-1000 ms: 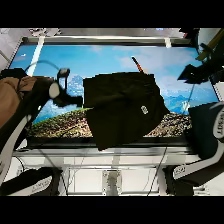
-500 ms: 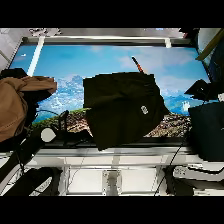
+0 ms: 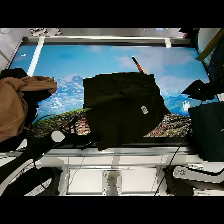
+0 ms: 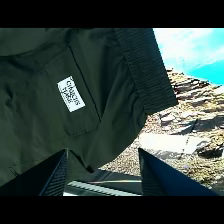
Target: Fold the clothes and pants, and hang the long-sleeved shirts on hangers.
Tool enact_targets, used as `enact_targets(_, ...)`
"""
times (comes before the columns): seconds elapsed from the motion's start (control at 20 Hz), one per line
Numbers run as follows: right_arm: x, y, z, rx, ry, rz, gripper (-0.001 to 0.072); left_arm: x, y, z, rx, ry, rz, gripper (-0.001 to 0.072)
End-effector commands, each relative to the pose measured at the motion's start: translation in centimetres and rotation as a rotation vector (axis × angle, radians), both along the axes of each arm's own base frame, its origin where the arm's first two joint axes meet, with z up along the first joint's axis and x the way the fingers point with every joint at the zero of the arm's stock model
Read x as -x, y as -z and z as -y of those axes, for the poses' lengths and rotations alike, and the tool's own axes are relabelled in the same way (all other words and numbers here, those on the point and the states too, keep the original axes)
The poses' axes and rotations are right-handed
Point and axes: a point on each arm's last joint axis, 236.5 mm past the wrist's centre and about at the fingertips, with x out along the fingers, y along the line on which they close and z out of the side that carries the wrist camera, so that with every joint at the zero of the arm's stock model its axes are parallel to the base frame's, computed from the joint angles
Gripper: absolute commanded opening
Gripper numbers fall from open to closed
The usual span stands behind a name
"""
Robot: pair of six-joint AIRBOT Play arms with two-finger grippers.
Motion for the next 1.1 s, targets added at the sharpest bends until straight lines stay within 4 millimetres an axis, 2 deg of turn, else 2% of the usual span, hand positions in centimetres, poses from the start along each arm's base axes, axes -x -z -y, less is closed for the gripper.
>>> enact_targets(0.0, -0.2, 0.0, 0.1, 0.005, 0.003, 0.009, 0.0479, -0.4, 0.5, 1.5, 0.058, 0.003, 0.0, 0.0618)
enact_targets(0.15, -0.4, 0.0, 0.2, 0.008, 0.006, 0.014, 0.0479, -0.4, 0.5, 2.2, 0.092, -0.002, -0.007, 0.0616)
enact_targets(0.2, -0.4, 0.0, 0.2, 0.01, 0.002, 0.016, 0.0479, -0.2, 0.7, 2.3, 0.089, 0.006, -0.013, 0.0562)
enact_targets(0.25, -0.3, 0.0, 0.1, 0.012, -0.004, 0.018, 0.0479, 0.1, 0.7, 2.5, 0.088, 0.015, -0.015, 0.0384)
enact_targets(0.3, -0.3, 0.0, 0.1, 0.014, -0.01, 0.021, 0.0479, 0.2, 0.7, 2.6, 0.087, 0.022, -0.014, 0.0164)
enact_targets(0.35, -0.3, 0.0, 0.2, 0.016, -0.012, 0.022, 0.0479, 0.3, 0.7, 2.6, 0.088, 0.024, -0.015, 0.0008)
enact_targets(0.5, 0.3, 0.7, 1.3, 0.067, -0.01, -0.007, 0.0479, -0.2, 0.1, 2.8, 0.092, 0.051, 0.028, 0.0013)
enact_targets(0.6, 1.5, 2.2, 1.7, 0.04, 0.012, -0.052, 0.048, -1.0, -1.1, 2.8, 0.1, 0.075, 0.073, 0.0013)
enact_targets(0.75, 6.0, 7.6, 0.7, -0.054, 0.025, -0.204, 0.048, -2.5, -3.2, 1.8, 0.132, 0.055, 0.112, 0.0013)
enact_targets(0.85, 8.0, 11.7, -0.2, -0.096, 0.072, -0.265, 0.048, -3.7, -4.0, 0.9, 0.141, 0.015, 0.139, 0.0012)
enact_targets(0.95, 7.1, 14.6, -0.9, -0.13, 0.175, -0.222, 0.048, -4.3, -4.2, 0.4, 0.142, -0.009, 0.147, 0.0012)
enact_targets(1.05, 5.3, 15.2, -1.8, -0.184, 0.229, -0.138, 0.0479, -4.3, -3.9, 0.1, 0.12, 0.008, 0.156, 0.0012)
